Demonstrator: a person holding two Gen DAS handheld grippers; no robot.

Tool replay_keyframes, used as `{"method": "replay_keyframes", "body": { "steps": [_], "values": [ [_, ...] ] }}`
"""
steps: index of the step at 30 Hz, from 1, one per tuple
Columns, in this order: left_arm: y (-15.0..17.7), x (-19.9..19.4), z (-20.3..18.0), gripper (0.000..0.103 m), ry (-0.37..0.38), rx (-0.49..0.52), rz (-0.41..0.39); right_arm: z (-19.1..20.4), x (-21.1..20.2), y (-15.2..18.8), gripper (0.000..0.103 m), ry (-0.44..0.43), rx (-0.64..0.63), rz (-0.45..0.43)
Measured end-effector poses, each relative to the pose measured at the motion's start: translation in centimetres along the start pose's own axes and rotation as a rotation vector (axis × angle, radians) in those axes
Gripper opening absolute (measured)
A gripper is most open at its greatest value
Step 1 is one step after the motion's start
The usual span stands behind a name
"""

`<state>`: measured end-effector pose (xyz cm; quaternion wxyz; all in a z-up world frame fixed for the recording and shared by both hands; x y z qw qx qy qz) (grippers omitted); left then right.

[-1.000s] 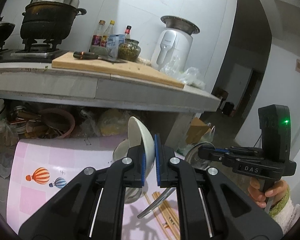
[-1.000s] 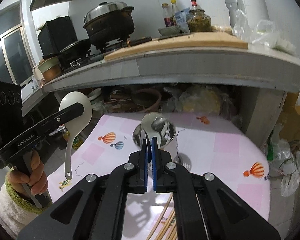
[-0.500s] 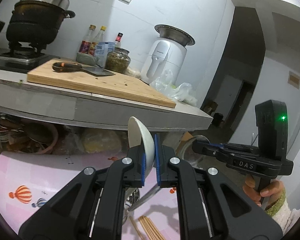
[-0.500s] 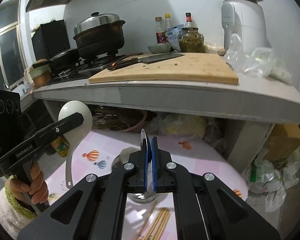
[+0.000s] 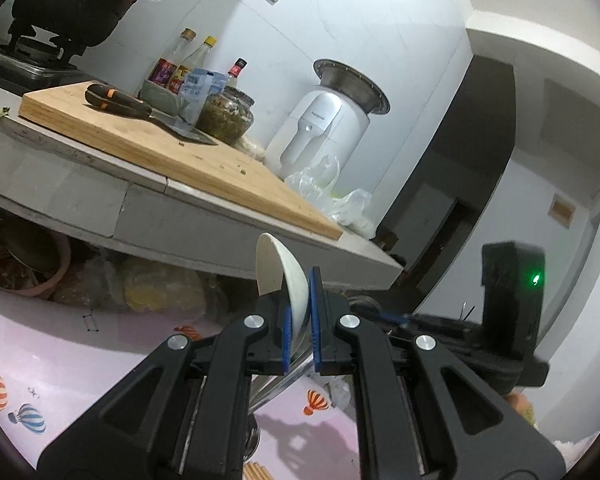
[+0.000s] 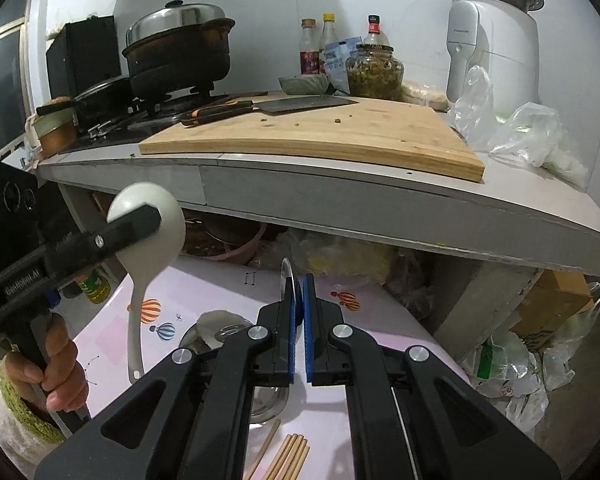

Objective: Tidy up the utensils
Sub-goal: 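Bring both spoons over the steel holder opening with both tools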

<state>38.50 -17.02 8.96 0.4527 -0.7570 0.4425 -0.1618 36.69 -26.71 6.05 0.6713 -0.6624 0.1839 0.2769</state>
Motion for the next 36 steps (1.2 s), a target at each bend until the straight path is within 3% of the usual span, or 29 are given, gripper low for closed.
{"method": "replay_keyframes", "body": {
  "steps": [13, 21, 36],
  "values": [
    [0.3, 2.8, 0.9, 0.007, 0.066, -0.017, -0.028, -1.2, 1.7, 0.4, 0.004, 0.022, 0.009, 0.028],
    [2.0, 4.4, 1.5, 0.007, 0.04, 0.031, -0.016, -1.5, 2.3, 0.6, 0.004, 0.027, 0.004, 0.042],
    [5.2, 5.1, 4.3, 0.007, 0.017, 0.017, 0.009, -1.5, 3.2, 1.2, 0.004, 0.025, -0.001, 0.065]
  ]
}}
Point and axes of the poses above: each gripper's, at about its wrist camera, not at the fingertips, and x roughly the way its jaws point, z to its left, y to its underside, the point moved 10 cm from there along x, roughly the way its jaws point
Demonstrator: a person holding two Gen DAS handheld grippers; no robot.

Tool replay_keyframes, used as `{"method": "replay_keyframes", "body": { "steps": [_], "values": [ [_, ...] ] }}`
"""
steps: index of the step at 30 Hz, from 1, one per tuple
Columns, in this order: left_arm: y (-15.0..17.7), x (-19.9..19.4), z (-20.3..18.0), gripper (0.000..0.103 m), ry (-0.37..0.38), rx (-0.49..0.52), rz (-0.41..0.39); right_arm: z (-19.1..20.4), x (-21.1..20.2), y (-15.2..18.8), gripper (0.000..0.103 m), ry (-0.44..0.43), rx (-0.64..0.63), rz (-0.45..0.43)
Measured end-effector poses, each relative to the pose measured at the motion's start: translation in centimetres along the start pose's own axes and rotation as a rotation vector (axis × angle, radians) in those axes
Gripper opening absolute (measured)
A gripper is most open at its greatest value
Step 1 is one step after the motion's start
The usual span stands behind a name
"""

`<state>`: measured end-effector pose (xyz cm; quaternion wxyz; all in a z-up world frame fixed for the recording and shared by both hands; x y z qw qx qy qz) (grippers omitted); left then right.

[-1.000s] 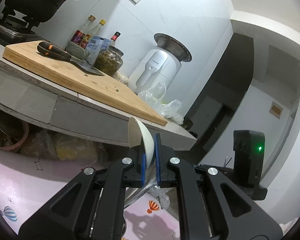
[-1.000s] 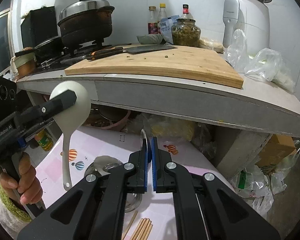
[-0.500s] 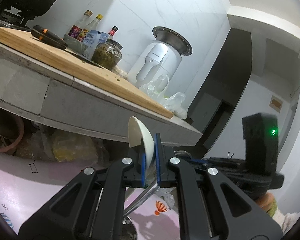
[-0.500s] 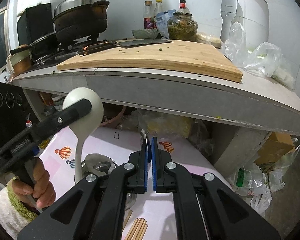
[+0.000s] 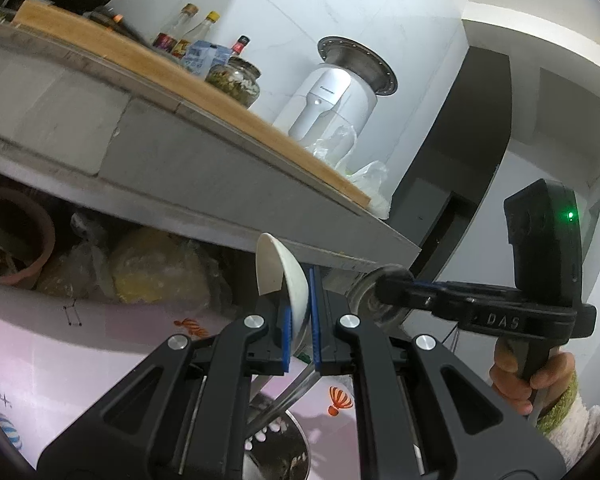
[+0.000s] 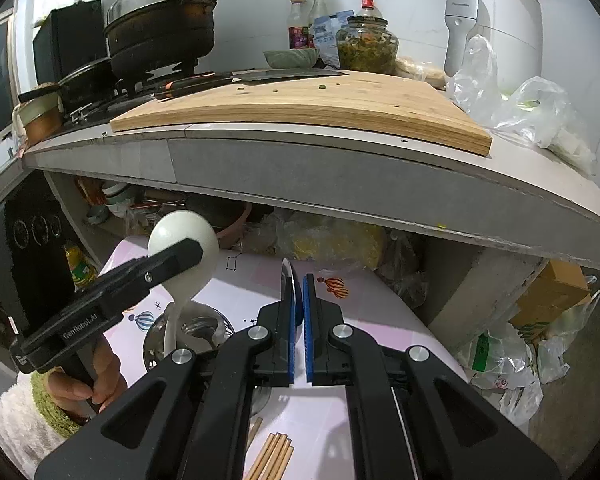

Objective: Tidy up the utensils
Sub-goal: 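Bring both spoons over the steel holder opening with both tools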

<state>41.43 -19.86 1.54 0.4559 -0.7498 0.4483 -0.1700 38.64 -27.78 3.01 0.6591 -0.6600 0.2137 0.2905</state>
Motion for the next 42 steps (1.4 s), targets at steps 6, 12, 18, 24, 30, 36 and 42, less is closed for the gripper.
{"method": "replay_keyframes", "body": {
  "steps": [6, 12, 18, 24, 30, 36, 42],
  "values": [
    [0.6, -1.2, 0.5, 0.007, -0.003, -0.008, -0.006, 0.2, 0.4, 0.3, 0.004, 0.0, -0.004, 0.011],
    [1.0, -2.4, -0.1, 0.007, -0.015, 0.02, 0.017, 0.6, 0.4, 0.2, 0.004, -0.006, -0.006, 0.01],
    [2.4, -3.7, 0.1, 0.007, -0.069, 0.045, 0.083, 0.9, 0.3, 0.2, 0.004, -0.011, -0.009, 0.009],
    [3.1, -5.1, 0.3, 0.007, -0.085, 0.041, 0.086, 1.3, 0.8, 0.4, 0.004, 0.014, -0.032, 0.014],
    [2.6, -5.5, -0.2, 0.005, -0.059, 0.041, 0.044, 2.1, 1.2, -0.1, 0.004, 0.041, -0.065, 0.008],
    [1.6, -5.5, -0.5, 0.005, -0.031, 0.03, 0.005, 2.9, 2.1, 0.1, 0.004, 0.065, -0.114, 0.023],
    [1.4, -5.3, -0.8, 0.004, -0.003, 0.024, -0.017, 3.9, 3.2, 0.6, 0.004, 0.081, -0.166, 0.049]
  ]
}}
Point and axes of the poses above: each gripper's, at about its wrist camera, not at the fingertips, and x roughly the way its jaws point, z to its left, y to its underside, the point moved 10 cm from there along x, roughly the way its jaws point
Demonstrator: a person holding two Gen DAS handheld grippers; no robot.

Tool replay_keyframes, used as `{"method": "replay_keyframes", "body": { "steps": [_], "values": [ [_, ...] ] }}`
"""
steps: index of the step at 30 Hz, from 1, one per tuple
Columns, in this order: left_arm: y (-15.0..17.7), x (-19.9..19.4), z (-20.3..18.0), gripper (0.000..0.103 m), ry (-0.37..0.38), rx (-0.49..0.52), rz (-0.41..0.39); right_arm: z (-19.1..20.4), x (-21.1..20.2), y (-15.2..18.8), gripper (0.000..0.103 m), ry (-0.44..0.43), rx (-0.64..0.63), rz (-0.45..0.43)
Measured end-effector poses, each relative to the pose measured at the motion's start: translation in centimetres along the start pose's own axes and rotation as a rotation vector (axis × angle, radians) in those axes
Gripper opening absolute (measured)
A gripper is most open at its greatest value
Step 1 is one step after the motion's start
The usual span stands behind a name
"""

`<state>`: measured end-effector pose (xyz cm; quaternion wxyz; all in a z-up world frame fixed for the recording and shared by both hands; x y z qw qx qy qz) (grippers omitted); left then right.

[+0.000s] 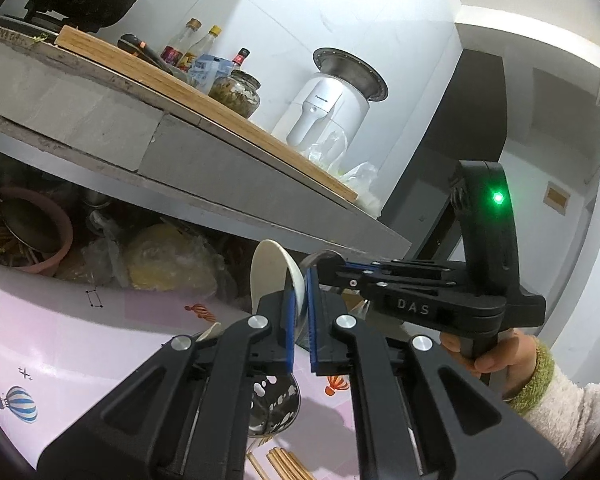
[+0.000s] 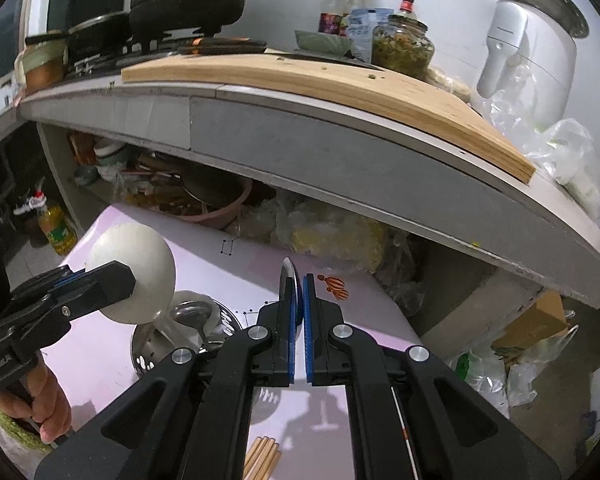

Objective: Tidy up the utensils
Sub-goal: 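Bring both spoons over the steel holder opening with both tools, then lower the white spoon into the holder and open the left tool while the right tool lowers the metal spoon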

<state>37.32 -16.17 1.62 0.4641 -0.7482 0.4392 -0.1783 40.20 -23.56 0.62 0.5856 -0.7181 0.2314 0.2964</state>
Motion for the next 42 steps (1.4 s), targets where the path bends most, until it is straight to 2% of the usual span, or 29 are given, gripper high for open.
{"method": "replay_keyframes", "body": {
  "steps": [12, 19, 25, 42],
  "values": [
    [1.5, -0.6, 1.4, 0.005, -0.01, -0.028, 0.0, 3.4, 1.4, 0.4, 0.004, 0.028, -0.137, 0.033],
    [2.4, -0.9, 1.9, 0.007, -0.054, -0.025, 0.027, 5.6, 2.4, 1.3, 0.004, 0.015, -0.204, 0.057],
    [3.1, -1.2, 2.7, 0.006, -0.094, -0.023, 0.045, 6.8, 3.6, 2.4, 0.004, -0.018, -0.203, 0.095],
    [3.1, -1.1, 3.2, 0.007, -0.107, -0.02, 0.072, 6.9, 5.4, 4.5, 0.004, -0.084, -0.139, 0.173]
  ]
}}
Point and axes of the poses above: each gripper's, at about its wrist camera, not at the fingertips, and x roughly the way its jaws point, z to its left, y to its underside, the point moved 10 cm from there along x, roughly the way its jaws point
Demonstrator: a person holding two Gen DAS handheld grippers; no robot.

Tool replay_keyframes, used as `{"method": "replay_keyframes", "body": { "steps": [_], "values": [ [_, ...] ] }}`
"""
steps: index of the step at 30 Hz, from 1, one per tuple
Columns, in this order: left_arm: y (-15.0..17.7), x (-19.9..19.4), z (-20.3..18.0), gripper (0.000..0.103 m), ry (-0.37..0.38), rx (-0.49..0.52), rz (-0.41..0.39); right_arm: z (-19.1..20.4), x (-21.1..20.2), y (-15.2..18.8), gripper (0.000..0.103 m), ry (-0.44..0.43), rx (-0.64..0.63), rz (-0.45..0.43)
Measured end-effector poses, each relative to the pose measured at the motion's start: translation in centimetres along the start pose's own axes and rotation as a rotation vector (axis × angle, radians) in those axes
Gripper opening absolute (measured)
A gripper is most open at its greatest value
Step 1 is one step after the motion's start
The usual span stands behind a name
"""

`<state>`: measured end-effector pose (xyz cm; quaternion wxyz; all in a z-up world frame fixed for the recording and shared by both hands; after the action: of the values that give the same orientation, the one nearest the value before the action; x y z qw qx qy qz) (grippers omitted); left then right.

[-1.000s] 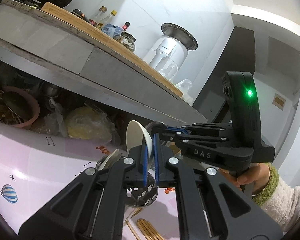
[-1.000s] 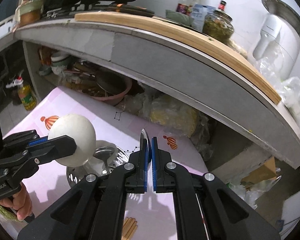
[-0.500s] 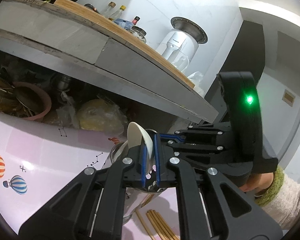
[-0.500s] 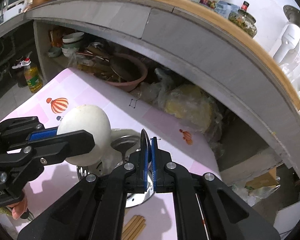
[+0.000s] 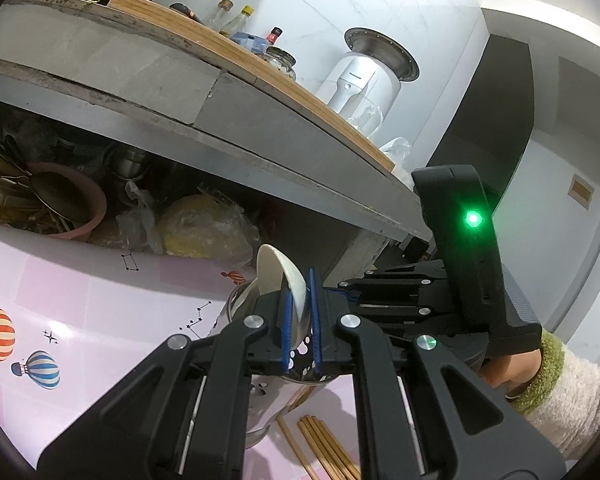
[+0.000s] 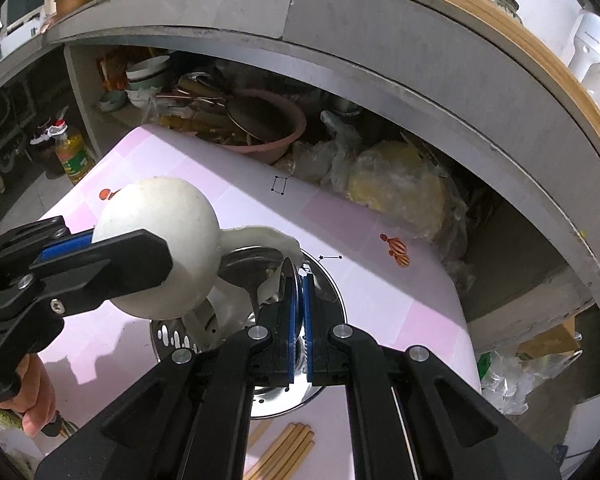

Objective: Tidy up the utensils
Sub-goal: 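Lower the white spoon into the holder and open the left tool while the right tool lowers the metal spoon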

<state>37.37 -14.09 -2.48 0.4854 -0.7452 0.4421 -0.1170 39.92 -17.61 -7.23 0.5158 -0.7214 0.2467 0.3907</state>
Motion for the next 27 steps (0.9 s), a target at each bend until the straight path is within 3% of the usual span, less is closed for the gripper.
{"method": "replay_keyframes", "body": {
  "steps": [19, 27],
  "values": [
    [-0.1, 1.0, 0.8, 0.008, -0.044, -0.008, 0.024, -0.6, 0.7, 0.1, 0.005, -0.039, 0.037, 0.022],
    [-0.2, 1.0, 1.7, 0.025, -0.057, -0.048, 0.023, -1.1, 0.0, -0.2, 0.006, -0.06, 0.068, 0.01]
  ]
}}
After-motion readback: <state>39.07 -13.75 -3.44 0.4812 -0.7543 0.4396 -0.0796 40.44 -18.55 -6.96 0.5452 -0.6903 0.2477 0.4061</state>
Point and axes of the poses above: each gripper's, at about its wrist camera, not at the fingertips, and x roughly the way its jaws point, z to its left, y to its underside, the point moved 10 cm from there along x, roughly the way its jaws point
